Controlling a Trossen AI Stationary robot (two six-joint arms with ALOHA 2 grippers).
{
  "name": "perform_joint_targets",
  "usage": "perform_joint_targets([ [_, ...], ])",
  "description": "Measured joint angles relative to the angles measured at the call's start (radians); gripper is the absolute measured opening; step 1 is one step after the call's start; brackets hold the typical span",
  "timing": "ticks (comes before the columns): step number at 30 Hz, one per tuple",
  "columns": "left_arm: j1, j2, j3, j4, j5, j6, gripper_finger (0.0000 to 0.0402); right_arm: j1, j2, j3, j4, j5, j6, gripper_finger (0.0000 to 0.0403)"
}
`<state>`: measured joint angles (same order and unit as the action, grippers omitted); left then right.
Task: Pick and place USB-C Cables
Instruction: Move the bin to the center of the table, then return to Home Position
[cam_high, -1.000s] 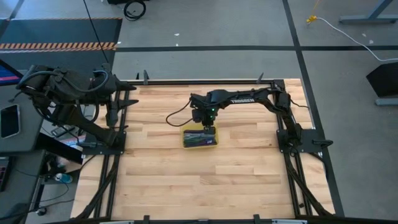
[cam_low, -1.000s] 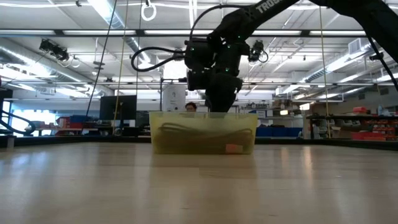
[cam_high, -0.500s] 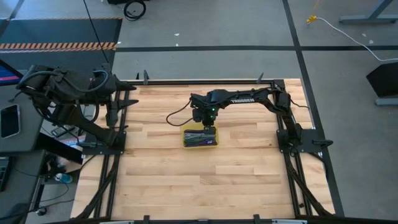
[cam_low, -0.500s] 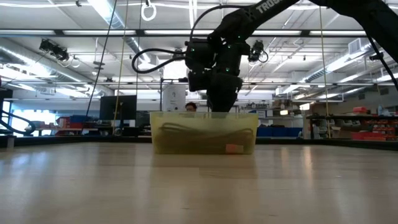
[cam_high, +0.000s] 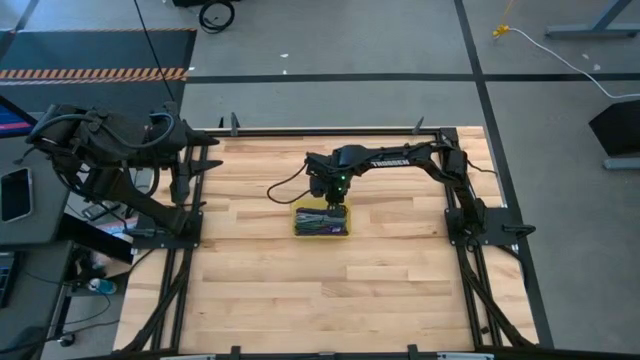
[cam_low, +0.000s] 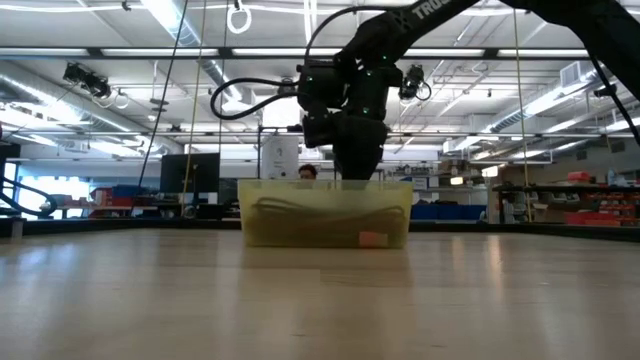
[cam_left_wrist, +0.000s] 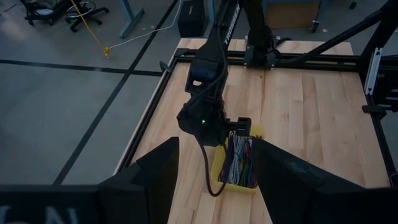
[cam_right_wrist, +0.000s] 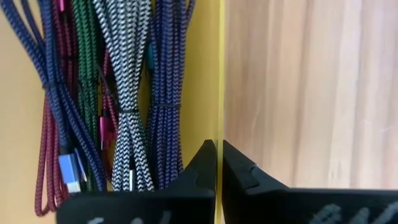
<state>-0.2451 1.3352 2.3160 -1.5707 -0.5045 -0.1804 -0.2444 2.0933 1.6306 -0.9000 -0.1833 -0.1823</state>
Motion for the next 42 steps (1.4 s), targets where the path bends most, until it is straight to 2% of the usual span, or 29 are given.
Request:
perform_joint_targets([
  [20, 0.0, 0.0, 0.0, 0.0, 0.0, 0.003, 0.0208, 0.01, -0.001, 0.001, -0.069, 0.018, -0.04, 0.0005],
  [28, 0.0, 0.0, 0.0, 0.0, 0.0, 0.006, 0.0208, 0.018, 0.003, 0.008, -0.083, 0.018, -0.038, 0.0062],
  [35, 0.0, 0.0, 0.0, 0.0, 0.0, -0.022, 0.0208, 0.021, 0.003, 0.146, -0.169, 0.019, -0.03, 0.009],
  [42, -0.002, -0.001, 0.0, 0.0, 0.012, -0.065, 0.0208, 0.023, 0.003, 0.428, -0.354, 0.01, -0.073, 0.0085],
])
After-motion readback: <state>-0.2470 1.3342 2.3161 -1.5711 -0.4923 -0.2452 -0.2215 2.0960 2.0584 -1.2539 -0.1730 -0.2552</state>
